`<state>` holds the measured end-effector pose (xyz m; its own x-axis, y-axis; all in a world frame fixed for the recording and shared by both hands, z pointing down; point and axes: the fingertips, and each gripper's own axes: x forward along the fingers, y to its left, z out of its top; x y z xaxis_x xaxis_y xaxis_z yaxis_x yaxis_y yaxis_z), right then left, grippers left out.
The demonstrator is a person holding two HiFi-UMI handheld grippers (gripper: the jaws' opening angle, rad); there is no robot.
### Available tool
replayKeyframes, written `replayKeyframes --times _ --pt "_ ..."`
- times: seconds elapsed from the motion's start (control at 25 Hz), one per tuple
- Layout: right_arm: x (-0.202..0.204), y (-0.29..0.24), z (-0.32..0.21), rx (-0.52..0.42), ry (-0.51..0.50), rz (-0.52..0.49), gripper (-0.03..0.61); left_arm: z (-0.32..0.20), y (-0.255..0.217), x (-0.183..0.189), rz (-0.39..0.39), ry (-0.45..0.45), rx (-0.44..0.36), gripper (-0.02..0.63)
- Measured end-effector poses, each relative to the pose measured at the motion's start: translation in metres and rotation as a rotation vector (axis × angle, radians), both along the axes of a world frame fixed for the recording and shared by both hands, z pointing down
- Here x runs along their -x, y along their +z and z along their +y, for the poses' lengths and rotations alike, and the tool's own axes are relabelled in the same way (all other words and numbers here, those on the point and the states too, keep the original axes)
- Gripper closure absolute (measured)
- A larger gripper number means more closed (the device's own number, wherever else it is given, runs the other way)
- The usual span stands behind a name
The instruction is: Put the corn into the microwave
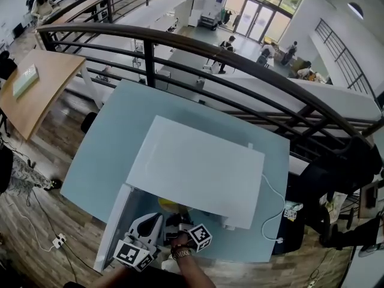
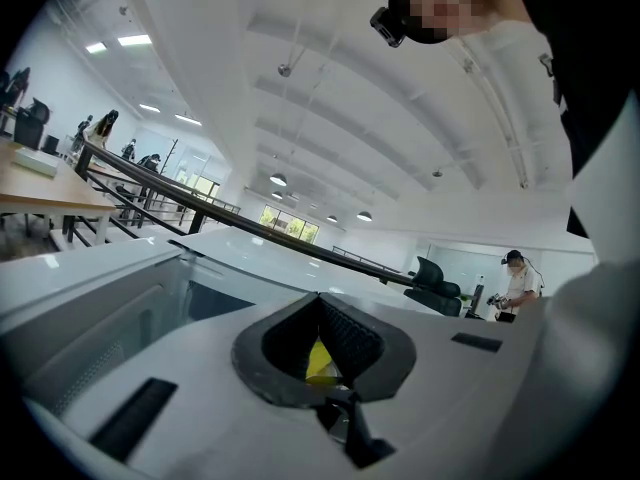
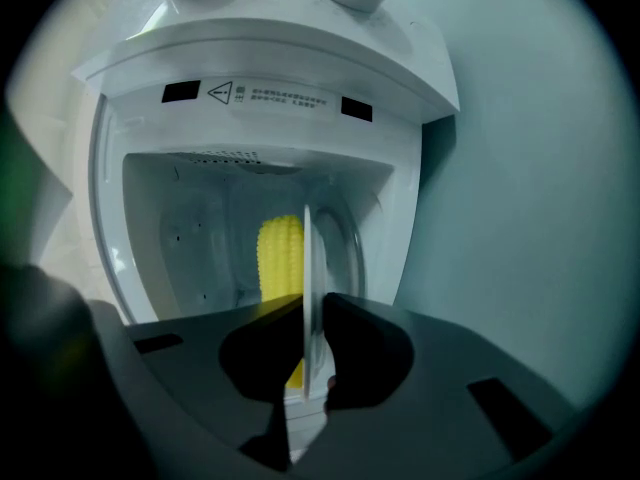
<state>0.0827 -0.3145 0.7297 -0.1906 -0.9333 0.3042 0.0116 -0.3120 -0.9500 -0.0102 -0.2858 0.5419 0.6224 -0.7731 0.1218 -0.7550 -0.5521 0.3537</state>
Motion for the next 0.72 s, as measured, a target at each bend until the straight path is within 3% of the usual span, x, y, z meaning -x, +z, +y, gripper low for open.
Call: replayKeyframes --times 0.48,0.72 --pt "-0.006 0.015 -0.015 0.053 0.044 0.002 0.545 -0.003 0.01 -0.002 -0.004 0.02 0.016 0.611" --pt "-0.007 0.023 -0.023 0.075 0.019 0.03 0.545 -0.003 0.02 -0.001 -0.002 0.019 0.033 0.611"
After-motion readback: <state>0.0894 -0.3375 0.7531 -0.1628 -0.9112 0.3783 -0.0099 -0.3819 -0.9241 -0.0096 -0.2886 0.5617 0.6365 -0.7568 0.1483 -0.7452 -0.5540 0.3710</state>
